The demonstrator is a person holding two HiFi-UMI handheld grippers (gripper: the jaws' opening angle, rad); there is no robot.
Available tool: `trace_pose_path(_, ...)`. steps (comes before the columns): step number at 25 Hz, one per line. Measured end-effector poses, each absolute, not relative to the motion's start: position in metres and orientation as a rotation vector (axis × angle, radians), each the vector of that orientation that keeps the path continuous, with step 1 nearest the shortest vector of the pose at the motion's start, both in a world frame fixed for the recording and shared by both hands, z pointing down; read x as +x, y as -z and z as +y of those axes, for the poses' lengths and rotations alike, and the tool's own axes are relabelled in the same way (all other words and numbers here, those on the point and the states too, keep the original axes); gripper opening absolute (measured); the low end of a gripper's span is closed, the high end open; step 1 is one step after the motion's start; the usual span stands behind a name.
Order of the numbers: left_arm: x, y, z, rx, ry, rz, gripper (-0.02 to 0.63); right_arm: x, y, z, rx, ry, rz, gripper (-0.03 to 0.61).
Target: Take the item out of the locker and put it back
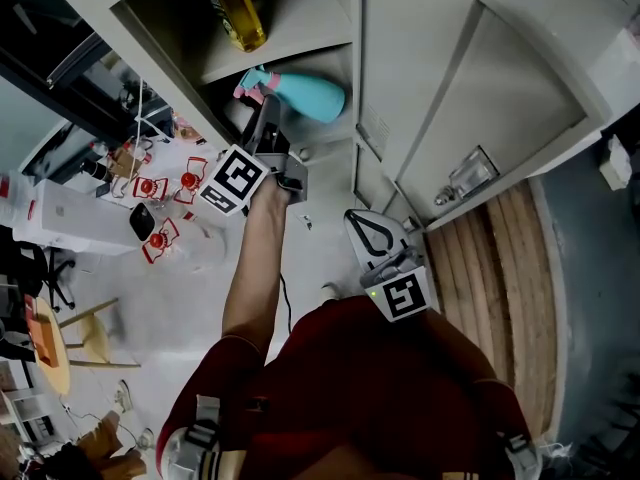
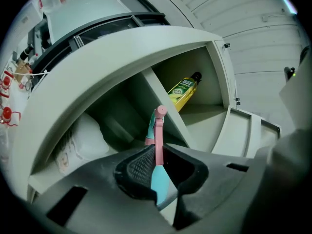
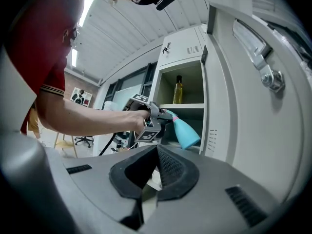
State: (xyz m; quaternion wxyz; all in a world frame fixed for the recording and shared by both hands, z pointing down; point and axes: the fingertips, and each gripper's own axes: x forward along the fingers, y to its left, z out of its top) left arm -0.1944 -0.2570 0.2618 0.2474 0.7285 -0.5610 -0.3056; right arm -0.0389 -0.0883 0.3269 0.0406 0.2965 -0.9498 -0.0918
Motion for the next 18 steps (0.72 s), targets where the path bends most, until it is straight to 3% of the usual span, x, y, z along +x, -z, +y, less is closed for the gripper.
trace_pose_path(18,-0.200,-0.260,-0.302,2.017,0.731,-1.599,0.046,-0.066,-0.295,-0.109,0.874,0.281,-2.991,-0.003)
